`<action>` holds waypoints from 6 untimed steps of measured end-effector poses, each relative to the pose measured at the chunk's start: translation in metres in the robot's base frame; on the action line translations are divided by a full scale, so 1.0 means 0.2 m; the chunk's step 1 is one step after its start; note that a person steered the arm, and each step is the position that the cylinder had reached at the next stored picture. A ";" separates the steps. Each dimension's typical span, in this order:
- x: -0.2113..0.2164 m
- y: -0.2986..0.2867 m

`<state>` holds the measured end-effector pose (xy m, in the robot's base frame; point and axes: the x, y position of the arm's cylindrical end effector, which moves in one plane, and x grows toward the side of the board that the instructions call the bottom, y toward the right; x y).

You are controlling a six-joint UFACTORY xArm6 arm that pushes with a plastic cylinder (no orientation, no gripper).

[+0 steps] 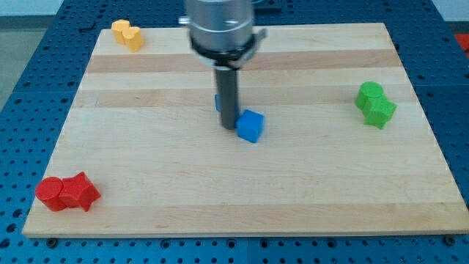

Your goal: Move the blue cube to the right a bit

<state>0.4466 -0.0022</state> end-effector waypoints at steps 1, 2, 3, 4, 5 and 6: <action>0.00 0.22; 0.00 0.18; 0.05 -0.03; 0.19 -0.08; 0.19 0.08; 0.06 0.34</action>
